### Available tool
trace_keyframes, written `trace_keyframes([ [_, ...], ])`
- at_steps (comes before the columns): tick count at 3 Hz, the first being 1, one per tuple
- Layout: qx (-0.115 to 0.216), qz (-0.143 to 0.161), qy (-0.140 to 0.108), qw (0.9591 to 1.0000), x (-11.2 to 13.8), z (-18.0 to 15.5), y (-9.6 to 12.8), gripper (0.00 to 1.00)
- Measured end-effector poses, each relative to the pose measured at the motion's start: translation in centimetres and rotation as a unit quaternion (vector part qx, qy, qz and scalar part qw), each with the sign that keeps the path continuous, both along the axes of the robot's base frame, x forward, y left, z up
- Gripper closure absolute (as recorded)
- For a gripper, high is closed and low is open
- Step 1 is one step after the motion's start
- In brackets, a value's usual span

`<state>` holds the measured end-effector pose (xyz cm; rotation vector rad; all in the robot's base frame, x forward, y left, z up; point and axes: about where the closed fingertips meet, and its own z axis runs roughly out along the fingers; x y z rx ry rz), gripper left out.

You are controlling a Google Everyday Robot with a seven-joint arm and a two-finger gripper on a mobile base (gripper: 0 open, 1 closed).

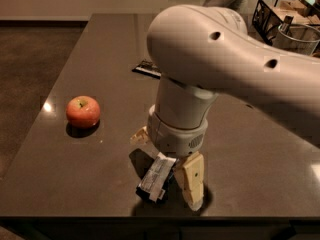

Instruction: Move rxbar blueberry near rxbar chocolate

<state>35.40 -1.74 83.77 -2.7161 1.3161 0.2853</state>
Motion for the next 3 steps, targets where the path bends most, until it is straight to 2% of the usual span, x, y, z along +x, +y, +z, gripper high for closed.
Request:
trace_keyframes([
  [1,-0.016,0.011,0.014,0.9997,-0.1,-1.4,-0.3,0.0],
  [2,-0.028,0.017,0.029,0.999,-0.2,-2.1,-0.7,0.18],
  [3,-0.013,0.005,0.032,0.9994,0.4,-1.0,-0.8,0.42],
])
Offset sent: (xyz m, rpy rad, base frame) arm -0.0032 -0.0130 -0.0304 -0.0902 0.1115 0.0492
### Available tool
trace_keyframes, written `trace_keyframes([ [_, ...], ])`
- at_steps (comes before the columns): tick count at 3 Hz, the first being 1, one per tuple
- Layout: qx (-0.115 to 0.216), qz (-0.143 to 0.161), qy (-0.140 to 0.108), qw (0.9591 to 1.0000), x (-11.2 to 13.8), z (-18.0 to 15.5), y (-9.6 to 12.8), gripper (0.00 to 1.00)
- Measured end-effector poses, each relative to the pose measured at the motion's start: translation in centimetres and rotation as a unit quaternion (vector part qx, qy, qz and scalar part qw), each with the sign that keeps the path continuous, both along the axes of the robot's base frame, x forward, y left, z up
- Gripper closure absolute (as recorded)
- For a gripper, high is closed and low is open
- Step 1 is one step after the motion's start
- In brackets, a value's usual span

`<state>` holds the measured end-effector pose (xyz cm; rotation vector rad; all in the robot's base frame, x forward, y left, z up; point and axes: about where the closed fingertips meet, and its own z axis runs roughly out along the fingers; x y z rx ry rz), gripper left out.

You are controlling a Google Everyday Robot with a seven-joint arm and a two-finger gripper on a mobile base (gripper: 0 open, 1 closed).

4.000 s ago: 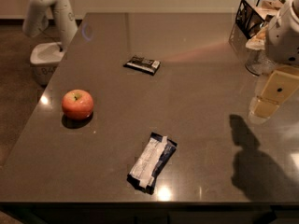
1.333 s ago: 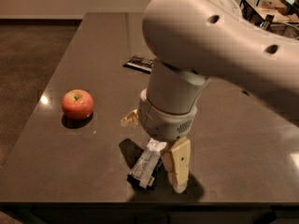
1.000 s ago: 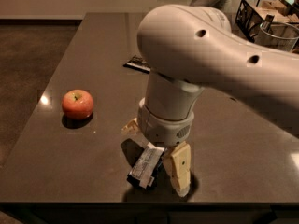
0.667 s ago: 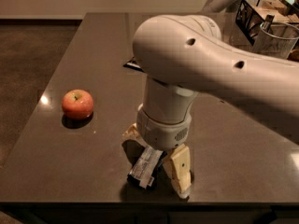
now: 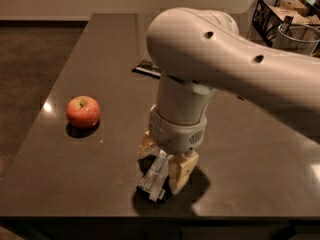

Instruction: Move rxbar blueberry near rxbar chocolate

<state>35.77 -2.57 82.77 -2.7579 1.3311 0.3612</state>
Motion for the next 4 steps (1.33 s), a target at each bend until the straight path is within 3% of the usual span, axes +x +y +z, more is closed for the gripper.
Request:
trace_keyframes([
  [2,0.065,-0.059,-0.001,0.9961,2.5,4.1,-0.2,0.88],
  [3,0.082,-0.104,0.008,0.9911,4.4,4.5,-0.7,1.0],
  [4,0.094,-0.141,0.003,0.9856,6.4,5.2,-0.6,1.0],
])
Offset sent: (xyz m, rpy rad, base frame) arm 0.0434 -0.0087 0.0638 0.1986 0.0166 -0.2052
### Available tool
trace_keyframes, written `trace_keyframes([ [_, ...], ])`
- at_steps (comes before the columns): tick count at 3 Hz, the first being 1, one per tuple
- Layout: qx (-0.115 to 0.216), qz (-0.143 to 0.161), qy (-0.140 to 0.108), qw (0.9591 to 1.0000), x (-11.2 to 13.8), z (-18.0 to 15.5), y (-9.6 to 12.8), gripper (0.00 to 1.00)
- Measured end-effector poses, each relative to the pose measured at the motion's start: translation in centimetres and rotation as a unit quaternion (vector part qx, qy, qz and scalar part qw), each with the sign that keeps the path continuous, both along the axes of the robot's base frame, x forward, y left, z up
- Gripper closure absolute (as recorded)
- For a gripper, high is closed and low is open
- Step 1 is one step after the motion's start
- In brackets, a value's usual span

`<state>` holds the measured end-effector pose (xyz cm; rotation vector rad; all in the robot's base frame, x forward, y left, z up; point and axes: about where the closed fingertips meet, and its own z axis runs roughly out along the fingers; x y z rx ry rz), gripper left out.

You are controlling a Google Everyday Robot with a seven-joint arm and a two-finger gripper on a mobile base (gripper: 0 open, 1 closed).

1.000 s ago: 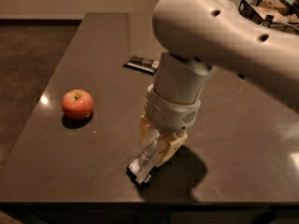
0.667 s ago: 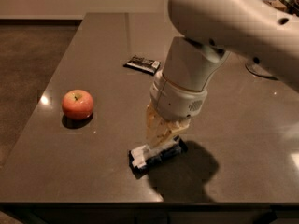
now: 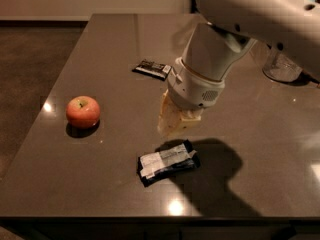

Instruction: Move rxbar blueberry near rxbar chocolate

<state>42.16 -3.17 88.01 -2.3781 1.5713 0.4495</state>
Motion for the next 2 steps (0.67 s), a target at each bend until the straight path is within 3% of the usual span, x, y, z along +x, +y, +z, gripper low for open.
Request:
trace_keyframes([
  [1,0.017,-0.045,-0.007,0.9988,1.28,0.89,-0.14,0.81],
  [2,0.016,-0.043,-0.008,0.9989,1.19,0.89,-0.01,0.58],
])
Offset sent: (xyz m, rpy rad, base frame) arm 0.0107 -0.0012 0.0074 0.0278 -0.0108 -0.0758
